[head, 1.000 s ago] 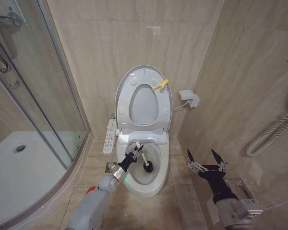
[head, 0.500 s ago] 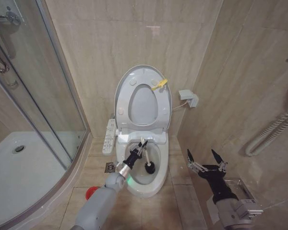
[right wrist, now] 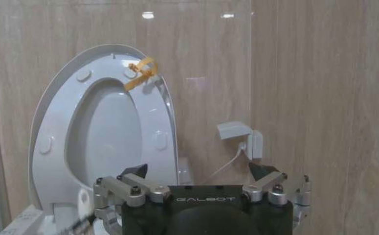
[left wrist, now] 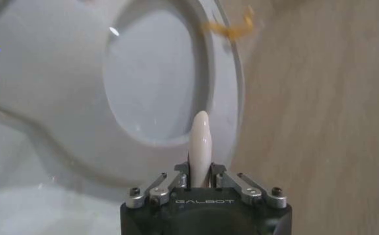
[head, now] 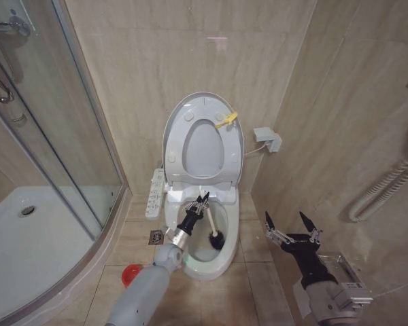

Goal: Open the toilet lid, clean the toilet bowl with a toilet brush, close the toilet lid, and flush.

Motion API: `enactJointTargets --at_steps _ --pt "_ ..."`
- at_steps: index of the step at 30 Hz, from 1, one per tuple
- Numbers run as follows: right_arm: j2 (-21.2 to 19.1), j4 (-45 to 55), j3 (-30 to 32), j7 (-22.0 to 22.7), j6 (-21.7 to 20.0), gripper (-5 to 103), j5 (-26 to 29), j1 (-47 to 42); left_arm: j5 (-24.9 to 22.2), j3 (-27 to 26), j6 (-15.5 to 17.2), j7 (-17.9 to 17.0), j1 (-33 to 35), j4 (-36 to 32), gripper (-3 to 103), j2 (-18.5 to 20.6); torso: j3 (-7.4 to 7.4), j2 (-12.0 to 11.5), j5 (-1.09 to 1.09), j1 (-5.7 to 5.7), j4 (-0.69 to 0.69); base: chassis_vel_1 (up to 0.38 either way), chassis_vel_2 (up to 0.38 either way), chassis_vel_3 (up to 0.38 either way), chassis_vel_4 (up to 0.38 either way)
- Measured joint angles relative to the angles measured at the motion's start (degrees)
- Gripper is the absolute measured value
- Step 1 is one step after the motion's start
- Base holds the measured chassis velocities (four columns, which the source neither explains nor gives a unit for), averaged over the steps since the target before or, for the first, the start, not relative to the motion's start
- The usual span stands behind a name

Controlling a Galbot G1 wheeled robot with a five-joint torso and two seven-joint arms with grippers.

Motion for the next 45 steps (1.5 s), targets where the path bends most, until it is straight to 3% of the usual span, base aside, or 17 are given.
enactJointTargets --at_steps 2,9,11,15,18,19,21,26,29,32,35,37,39,41,42,43,45 --pt "0.0 0.0 0.0 0.0 0.0 100 0.0 0.0 2.81 -0.3 -0.7 0.8 -0.02 1.48 20 0.18 0.0 0.0 0.0 0.0 0.03 0.0 0.0 0.0 0.0" --pt "0.01 0.0 0.0 0.0 0.0 100 0.0 0.0 20.86 -4.44 -4.87 3.51 -0.96 6.47 20 0.98 0.0 0.0 0.01 -0.01 0.01 0.0 0.0 0.0 0.0" --pt "0.0 0.0 0.0 0.0 0.0 100 0.0 0.01 23.89 -5.27 -5.9 3.25 -1.4 7.28 20 0.87 0.03 -0.01 -0.01 0.01 0.09 0.0 0.0 0.0 0.0" --pt "0.0 0.0 0.0 0.0 0.0 100 0.0 0.0 26.75 -6.92 -8.23 0.49 -2.89 8.66 20 -0.03 0.01 -0.01 0.03 0.0 0.02 0.0 0.0 0.0 0.0" --pt "0.0 0.0 0.0 0.0 0.0 100 0.0 0.0 19.48 -4.86 -7.78 -3.23 -2.19 7.88 20 -0.75 0.01 -0.01 0.02 0.01 0.02 0.0 0.0 0.0 0.0" --pt "0.0 0.0 0.0 0.0 0.0 100 0.0 0.0 19.48 -4.86 -7.78 -3.23 -2.19 7.88 20 -0.75 0.01 -0.01 0.02 0.01 0.02 0.0 0.0 0.0 0.0" --pt "0.0 0.0 0.0 0.0 0.0 100 0.0 0.0 11.18 -2.46 -5.27 -5.35 -0.44 4.53 20 -0.73 0.01 -0.01 0.0 0.01 0.04 0.0 0.0 0.0 0.0" --pt "0.0 0.0 0.0 0.0 0.0 100 0.0 0.0 0.28 -0.28 -2.56 -6.61 3.09 -0.87 20 -1.42 -0.01 0.0 0.02 -0.01 0.06 0.0 0.0 0.0 0.0" --pt "0.0 0.0 0.0 0.0 0.0 100 0.0 0.0 1.77 -0.74 -3.09 -6.13 4.35 -0.65 20 -2.35 -0.01 0.0 0.02 -0.01 0.05 0.0 0.0 0.0 0.0" --pt "0.0 0.0 0.0 0.0 0.0 100 0.0 0.0 6.94 -1.55 -4.4 -5.29 4.96 0.86 20 -2.74 -0.01 0.01 0.01 -0.01 0.03 0.0 0.0 0.0 0.0" --pt "0.0 0.0 0.0 0.0 0.0 100 0.0 0.0 16.96 -3.79 -6.4 -4.7 5.02 2.98 20 -2.73 -0.01 0.01 0.0 -0.01 0.02 0.0 0.0 0.0 0.0" --pt "0.0 0.0 0.0 0.0 0.0 100 0.0 0.0 18.2 -4.14 -6.55 -4.76 5.02 3.02 20 -2.57 -0.01 0.01 0.0 -0.01 0.02 0.0 0.0 0.0 0.0" --pt "0.0 0.0 0.0 0.0 0.0 100 0.0 0.0 17.5 -4.24 -6.41 -5.01 5.14 2.66 20 -2.28 -0.01 0.01 0.0 -0.01 0.01 0.0 0.0 0.0 0.0" --pt "0.0 0.0 0.0 0.0 0.0 100 0.0 0.0 10.79 -3.79 -4.72 -5.82 5.87 0.2 20 -2.03 0.01 0.0 0.01 0.0 0.04 0.0 0.0 0.0 0.0" --pt "0.01 0.0 0.0 0.0 0.0 100 0.0 0.0 4.64 -3.35 -3.3 -6.31 6.54 -2.51 20 -2.14 0.01 0.0 0.01 0.0 0.04 0.0 0.0 0.0 0.0" --pt "0.01 0.0 0.0 0.0 0.0 100 0.0 0.0 4.64 -3.35 -3.3 -6.31 6.54 -2.51 20 -2.14 0.01 0.0 0.01 0.0 0.04 0.0 0.0 0.0 0.0" --pt "0.01 0.0 0.0 0.0 0.0 100 0.0 0.0 -1.18 -3.32 -1.72 -6.71 7.41 -5.73 20 -2.78 0.0 0.0 0.01 0.0 0.03 0.0 0.0 0.0 0.0"
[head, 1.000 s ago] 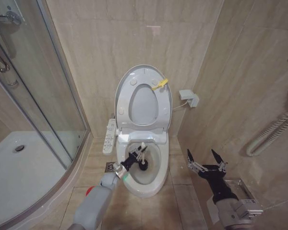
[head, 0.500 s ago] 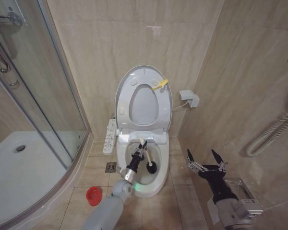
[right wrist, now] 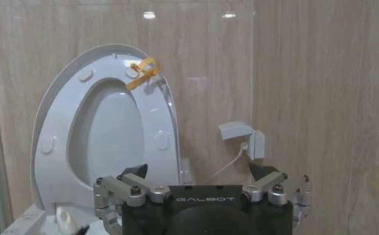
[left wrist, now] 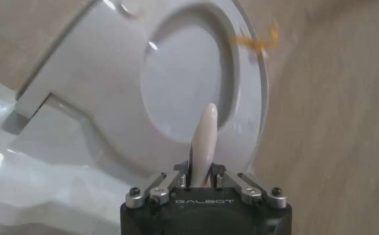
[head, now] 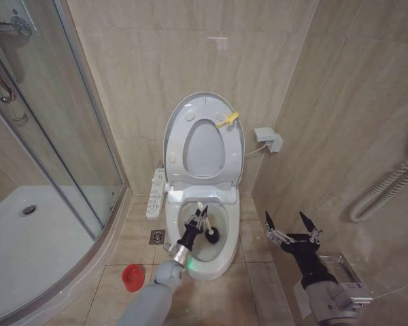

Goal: Open the toilet lid, clean the toilet bowl with a toilet brush, close the toilet lid, and flush.

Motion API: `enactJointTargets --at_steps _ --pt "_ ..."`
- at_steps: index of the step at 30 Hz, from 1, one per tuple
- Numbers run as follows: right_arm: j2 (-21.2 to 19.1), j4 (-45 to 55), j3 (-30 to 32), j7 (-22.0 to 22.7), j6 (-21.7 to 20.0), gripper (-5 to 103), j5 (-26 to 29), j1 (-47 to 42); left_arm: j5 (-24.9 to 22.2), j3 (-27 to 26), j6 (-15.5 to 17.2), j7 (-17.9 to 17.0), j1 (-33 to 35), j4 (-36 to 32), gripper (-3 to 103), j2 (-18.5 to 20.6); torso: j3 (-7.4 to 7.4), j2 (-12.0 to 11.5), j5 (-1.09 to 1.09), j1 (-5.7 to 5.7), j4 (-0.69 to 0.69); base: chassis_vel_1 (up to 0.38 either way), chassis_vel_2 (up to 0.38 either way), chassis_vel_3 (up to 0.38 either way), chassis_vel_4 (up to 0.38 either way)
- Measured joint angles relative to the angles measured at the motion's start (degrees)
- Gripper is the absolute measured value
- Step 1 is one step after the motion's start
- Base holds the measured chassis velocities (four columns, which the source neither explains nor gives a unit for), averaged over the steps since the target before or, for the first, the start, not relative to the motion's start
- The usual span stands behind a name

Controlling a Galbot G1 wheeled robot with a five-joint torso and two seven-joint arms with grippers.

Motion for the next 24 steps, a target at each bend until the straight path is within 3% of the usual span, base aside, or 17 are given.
enactJointTargets --at_steps 3,6,7,10,12,14,15,18,21,24 --pt "0.0 0.0 0.0 0.0 0.0 100 0.0 0.0 0.9 -0.54 -0.1 0.91 0.41 0.3 20 -0.44 0.0 0.0 0.0 0.0 0.0 0.0 0.0 0.0 0.0" --pt "0.0 0.0 0.0 0.0 0.0 100 0.0 0.0 7.68 -1.5 -2.26 3.22 0.73 4.81 20 -0.81 0.0 0.0 0.01 0.0 0.02 0.0 0.0 0.0 0.0" --pt "0.0 0.0 0.0 0.0 0.0 100 0.0 0.0 7.68 -1.5 -2.26 3.22 0.73 4.81 20 -0.81 0.0 0.0 0.01 0.0 0.02 0.0 0.0 0.0 0.0" --pt "0.0 0.0 0.0 0.0 0.0 100 0.0 0.0 14.57 -3.39 -4.07 3.36 0.68 8.34 20 -2.23 -0.01 0.0 -0.01 0.0 0.01 0.0 0.0 0.0 0.0" --pt "0.0 0.0 0.0 0.0 0.0 100 0.0 0.0 15.55 -3.7 -4.67 3.04 0.43 8.87 20 -2.61 -0.01 0.0 0.0 -0.01 -0.01 0.0 0.0 0.0 0.0" --pt "0.0 0.0 0.0 0.0 0.0 100 0.0 0.0 11.25 -2.96 -4.65 1.25 0.14 7.88 20 -3.11 0.0 -0.01 0.0 0.0 0.0 0.0 0.0 0.0 0.0" --pt "0.0 0.0 0.0 0.0 0.0 100 0.0 0.0 11.25 -2.96 -4.65 1.25 0.14 7.88 20 -3.11 0.0 -0.01 0.0 0.0 0.0 0.0 0.0 0.0 0.0" --pt "0.0 0.0 0.0 0.0 0.0 100 0.0 0.0 -0.53 -1.17 -2.88 -1.53 0.16 3.3 20 -4.17 0.0 -0.01 0.0 0.01 -0.01 0.0 0.0 0.0 0.0" --pt "0.0 0.0 0.0 0.0 0.0 100 0.0 0.0 -3.31 -0.76 -1.86 -2.06 0.75 1.5 20 -4.85 0.0 -0.01 0.01 0.01 0.0 0.0 0.0 0.0 0.0" --pt "0.0 0.0 0.0 0.0 0.0 100 0.0 0.0 -1.33 -0.73 -1.85 -1.16 1.25 2.29 20 -4.97 -0.01 -0.01 0.01 0.01 0.02 0.0 0.0 0.0 0.0"
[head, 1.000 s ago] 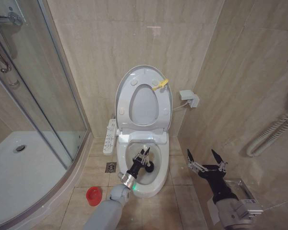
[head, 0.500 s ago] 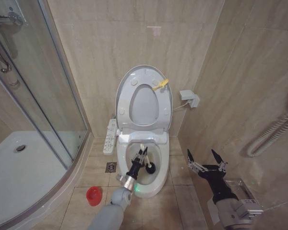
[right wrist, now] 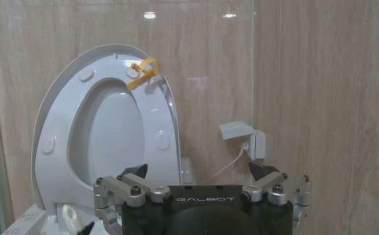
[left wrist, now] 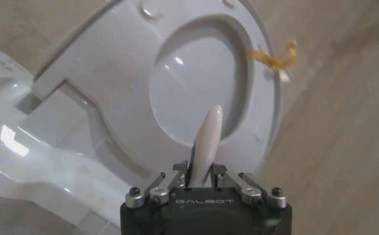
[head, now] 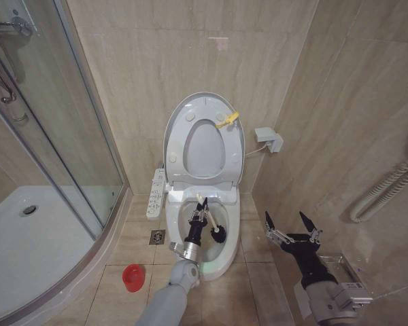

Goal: Open the toilet lid, clean the toilet bowl with a toilet brush, close the toilet lid, and flush.

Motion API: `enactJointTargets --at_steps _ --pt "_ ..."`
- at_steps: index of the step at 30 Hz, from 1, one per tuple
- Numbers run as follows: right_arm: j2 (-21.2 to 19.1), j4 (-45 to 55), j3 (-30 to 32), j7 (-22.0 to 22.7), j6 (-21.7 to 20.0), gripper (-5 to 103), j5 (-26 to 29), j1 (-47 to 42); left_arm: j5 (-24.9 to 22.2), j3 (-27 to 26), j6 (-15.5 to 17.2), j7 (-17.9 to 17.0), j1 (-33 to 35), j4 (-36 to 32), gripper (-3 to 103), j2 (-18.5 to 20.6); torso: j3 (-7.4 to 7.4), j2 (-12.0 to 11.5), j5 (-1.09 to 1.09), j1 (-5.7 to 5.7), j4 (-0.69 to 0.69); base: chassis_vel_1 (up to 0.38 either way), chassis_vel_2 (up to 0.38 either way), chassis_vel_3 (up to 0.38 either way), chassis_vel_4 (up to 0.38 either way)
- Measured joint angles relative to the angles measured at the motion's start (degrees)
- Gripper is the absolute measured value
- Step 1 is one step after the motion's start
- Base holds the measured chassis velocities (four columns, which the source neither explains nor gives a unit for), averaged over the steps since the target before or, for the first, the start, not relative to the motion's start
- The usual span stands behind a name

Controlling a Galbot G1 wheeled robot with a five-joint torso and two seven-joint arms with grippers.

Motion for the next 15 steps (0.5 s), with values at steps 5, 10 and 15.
enactJointTargets --at_steps 5,10,15 --pt "0.0 0.0 0.0 0.0 0.0 100 0.0 0.0 7.34 -0.67 -0.37 0.34 0.64 2.92 22 0.67 0.0 0.0 -0.01 0.0 -0.03 0.0 0.0 0.0 0.0" --pt "0.0 0.0 0.0 0.0 0.0 100 0.0 0.0 3.49 -0.72 2.04 -3.24 0.94 0.05 22 1.92 0.01 0.0 -0.02 0.0 -0.02 0.0 0.0 0.0 0.0" --pt "0.0 0.0 0.0 0.0 0.0 100 0.0 0.0 -3.56 -0.09 4.36 -3.81 0.97 -5.94 22 2.29 0.01 0.0 -0.02 0.0 -0.04 0.0 0.0 0.0 0.0"
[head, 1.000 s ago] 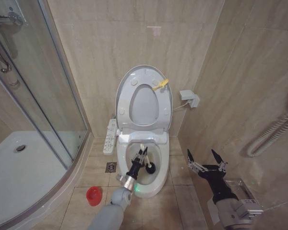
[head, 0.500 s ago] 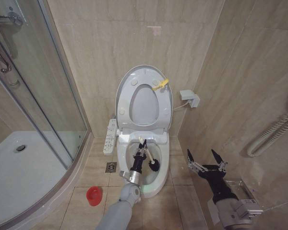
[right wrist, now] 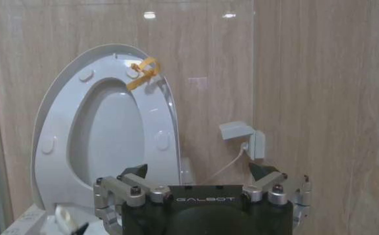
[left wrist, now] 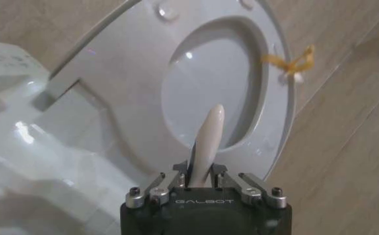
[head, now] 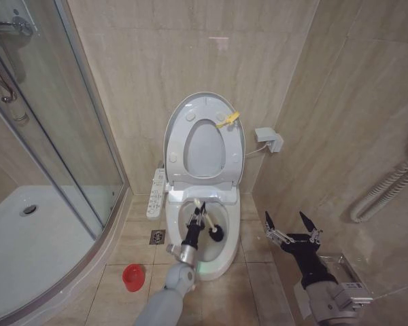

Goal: Open the toilet lid, clean the toilet bowl with a toilet brush, close the toilet lid, and flush.

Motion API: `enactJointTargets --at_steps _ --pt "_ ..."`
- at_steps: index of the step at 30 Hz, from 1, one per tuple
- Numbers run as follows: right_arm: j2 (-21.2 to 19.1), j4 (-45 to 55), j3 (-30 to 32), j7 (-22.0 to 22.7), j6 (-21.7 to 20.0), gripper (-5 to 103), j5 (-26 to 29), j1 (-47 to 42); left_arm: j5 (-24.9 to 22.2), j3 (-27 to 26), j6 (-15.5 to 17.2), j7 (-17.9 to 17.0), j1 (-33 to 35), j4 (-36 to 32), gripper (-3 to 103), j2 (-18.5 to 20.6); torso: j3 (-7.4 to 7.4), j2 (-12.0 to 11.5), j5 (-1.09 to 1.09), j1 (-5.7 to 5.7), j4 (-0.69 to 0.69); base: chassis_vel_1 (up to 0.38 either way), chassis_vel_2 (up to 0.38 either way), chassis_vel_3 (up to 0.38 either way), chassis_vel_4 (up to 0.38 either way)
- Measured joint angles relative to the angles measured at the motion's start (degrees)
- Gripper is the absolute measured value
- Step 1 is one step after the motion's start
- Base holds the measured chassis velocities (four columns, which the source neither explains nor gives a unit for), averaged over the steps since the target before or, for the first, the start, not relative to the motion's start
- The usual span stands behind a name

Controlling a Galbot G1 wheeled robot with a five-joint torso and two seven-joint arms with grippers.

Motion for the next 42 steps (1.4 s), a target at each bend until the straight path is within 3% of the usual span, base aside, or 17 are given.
enactJointTargets --at_steps 3,5,8,11,20,26,32,34,35,38,39,42 --pt "0.0 0.0 0.0 0.0 0.0 100 0.0 0.0 0.26 0.07 0.42 0.58 0.27 -0.72 22 0.54 -0.01 0.0 0.0 -0.01 0.0 0.0 0.0 0.0 0.0" --pt "0.0 0.0 0.0 0.0 0.0 100 0.0 0.0 4.1 -0.3 -0.26 1.89 0.49 2.04 22 1.16 -0.01 0.0 0.0 -0.01 0.0 0.0 0.0 0.0 0.0" --pt "0.0 0.0 0.0 0.0 0.0 100 0.0 0.0 6.26 -0.58 -0.81 2.61 0.81 4.65 22 1.9 -0.01 0.0 0.0 -0.01 0.03 0.0 0.0 0.0 0.0" --pt "0.0 0.0 0.0 0.0 0.0 100 0.0 0.0 5.93 -0.72 -0.79 2.49 1.01 5.45 22 2.34 -0.01 0.0 0.0 -0.01 0.05 0.0 0.0 0.0 0.0" --pt "0.0 0.0 0.0 0.0 0.0 100 0.0 0.0 -1.36 -0.15 0.98 0.06 0.05 -3.2 22 3.3 0.0 0.0 0.01 -0.01 -0.01 0.0 0.0 0.0 0.0" --pt "0.0 0.0 0.0 -0.01 0.0 100 0.0 0.0 1.12 -0.5 0.3 1.47 1.14 1.45 21 3.53 0.0 0.0 0.0 -0.01 0.06 0.0 0.0 0.0 0.0" --pt "0.0 0.0 0.0 0.0 0.0 100 0.0 0.0 8.09 -1.6 -1.77 2.73 0.71 4.84 21 4.11 -0.01 0.01 0.0 -0.01 -0.01 0.0 0.0 0.0 0.0" --pt "0.0 0.0 0.0 0.0 0.0 100 0.0 0.0 13.42 -2.58 -2.45 1.39 -0.73 4.89 21 4.66 0.0 0.0 -0.02 -0.01 -0.02 0.0 0.0 0.0 0.0" --pt "0.0 0.0 0.0 0.0 0.0 100 0.0 0.0 13.42 -2.58 -2.45 1.39 -0.73 4.89 21 4.66 0.0 0.0 -0.02 -0.01 -0.02 0.0 0.0 0.0 0.0" --pt "0.0 0.0 0.0 0.0 0.0 100 0.0 0.0 22.71 -3.75 -3.35 -0.38 -3.06 5.84 19 6.96 0.0 0.0 -0.01 0.0 -0.01 0.0 0.0 0.0 0.0" --pt "0.0 0.0 0.0 0.0 0.0 100 0.0 0.0 22.71 -3.75 -3.35 -0.38 -3.06 5.84 19 6.96 0.0 0.0 -0.01 0.0 -0.01 0.0 0.0 0.0 0.0" --pt "0.0 0.0 0.0 0.0 0.0 100 0.0 0.0 29.06 -4.14 -3.68 -2.5 -4.29 6.96 19 8.95 0.0 0.0 0.0 -0.01 0.03 0.0 0.0 0.0 0.0"
